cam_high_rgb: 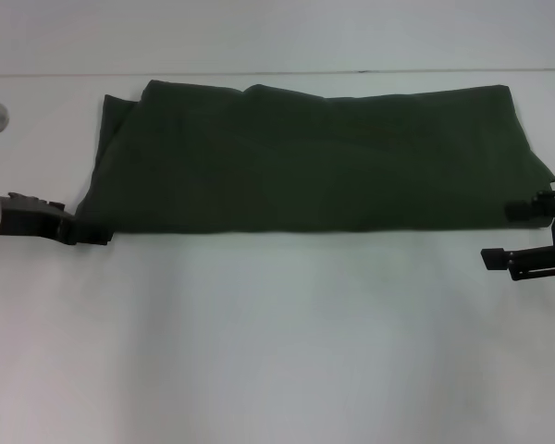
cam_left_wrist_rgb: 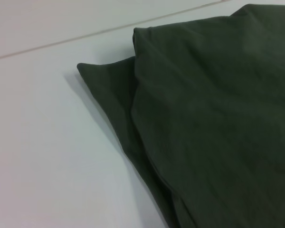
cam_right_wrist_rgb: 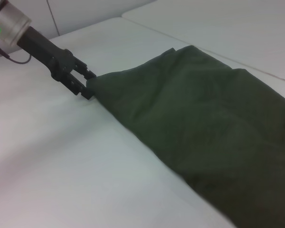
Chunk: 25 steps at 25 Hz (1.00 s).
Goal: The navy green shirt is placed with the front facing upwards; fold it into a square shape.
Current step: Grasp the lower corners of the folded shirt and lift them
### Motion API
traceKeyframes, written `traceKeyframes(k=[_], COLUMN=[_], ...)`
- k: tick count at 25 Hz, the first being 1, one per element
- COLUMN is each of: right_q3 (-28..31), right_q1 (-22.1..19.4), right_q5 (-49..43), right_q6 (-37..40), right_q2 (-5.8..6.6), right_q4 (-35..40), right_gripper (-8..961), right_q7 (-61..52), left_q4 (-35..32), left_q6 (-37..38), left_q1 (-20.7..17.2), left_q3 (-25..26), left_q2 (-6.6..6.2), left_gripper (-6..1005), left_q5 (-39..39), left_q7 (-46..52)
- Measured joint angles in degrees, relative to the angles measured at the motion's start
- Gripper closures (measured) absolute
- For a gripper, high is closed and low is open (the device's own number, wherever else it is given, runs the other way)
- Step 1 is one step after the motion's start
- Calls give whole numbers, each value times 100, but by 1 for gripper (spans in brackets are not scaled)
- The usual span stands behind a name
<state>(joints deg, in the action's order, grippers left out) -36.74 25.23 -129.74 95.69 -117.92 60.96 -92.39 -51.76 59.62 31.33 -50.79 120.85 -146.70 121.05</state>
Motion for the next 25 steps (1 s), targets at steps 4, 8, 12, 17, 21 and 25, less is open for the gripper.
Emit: traceKeyframes(k=[4, 8, 12, 17, 21, 25], right_q3=[0, 0, 12, 64, 112, 129], right_q1=[2, -1, -1, 0, 8, 17], right_q5=[2, 2, 2, 2, 2, -3], right_q6=[-52, -112, -171, -231, -280, -409], right_q2=[-3, -3, -3, -3, -3, -2], right_q4=[-14, -34, -44, -44, -52, -52], right_gripper=[39, 41, 42, 43, 45, 46], right_q7=[5, 17, 52, 61, 60, -89], left_q4=[208, 168, 113, 98, 103, 102], left_q6=[-184, -171, -98, -15, 32, 51], left_q1=[82, 101, 101, 111, 119, 155], left_q3=[23, 40, 12, 1, -1, -6], left_q2=[-13, -7, 1, -9, -17, -14], left_gripper=[163, 205, 318, 538, 703, 838], left_q5=[-28, 2, -14, -14, -3, -22], left_q7=[-1, -27, -34, -36, -48, -52])
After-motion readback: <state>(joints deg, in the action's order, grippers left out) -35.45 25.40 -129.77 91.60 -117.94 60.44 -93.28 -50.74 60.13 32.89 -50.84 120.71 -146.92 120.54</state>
